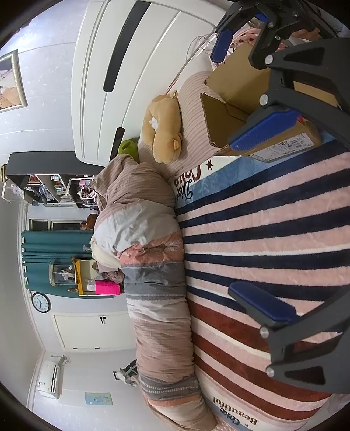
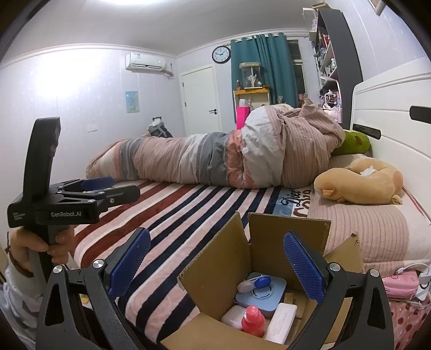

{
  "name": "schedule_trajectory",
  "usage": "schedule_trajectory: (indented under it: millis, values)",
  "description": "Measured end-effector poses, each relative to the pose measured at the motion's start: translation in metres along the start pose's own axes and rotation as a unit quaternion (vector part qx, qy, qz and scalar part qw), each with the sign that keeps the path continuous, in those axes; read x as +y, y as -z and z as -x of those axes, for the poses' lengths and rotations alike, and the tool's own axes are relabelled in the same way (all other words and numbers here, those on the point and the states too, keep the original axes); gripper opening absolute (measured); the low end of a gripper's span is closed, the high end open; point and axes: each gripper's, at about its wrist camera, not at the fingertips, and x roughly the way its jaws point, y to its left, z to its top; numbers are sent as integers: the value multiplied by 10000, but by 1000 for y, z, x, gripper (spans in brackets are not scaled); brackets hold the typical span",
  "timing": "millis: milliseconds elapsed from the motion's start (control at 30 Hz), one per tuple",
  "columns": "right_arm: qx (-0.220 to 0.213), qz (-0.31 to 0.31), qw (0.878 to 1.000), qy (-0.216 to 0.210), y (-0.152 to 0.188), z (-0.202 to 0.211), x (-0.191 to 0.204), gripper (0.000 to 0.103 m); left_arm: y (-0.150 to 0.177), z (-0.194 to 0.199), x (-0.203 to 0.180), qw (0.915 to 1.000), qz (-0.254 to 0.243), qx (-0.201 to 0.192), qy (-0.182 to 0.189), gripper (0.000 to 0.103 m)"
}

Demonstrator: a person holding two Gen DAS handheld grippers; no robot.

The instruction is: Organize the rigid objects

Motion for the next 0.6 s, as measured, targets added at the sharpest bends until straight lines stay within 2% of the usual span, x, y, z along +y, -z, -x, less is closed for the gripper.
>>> schedule_trajectory:
  millis: [600]
  values:
    - [47,-39,10000,33,5,-2,6,100,1,0,1,10000,-20,19,-9,97]
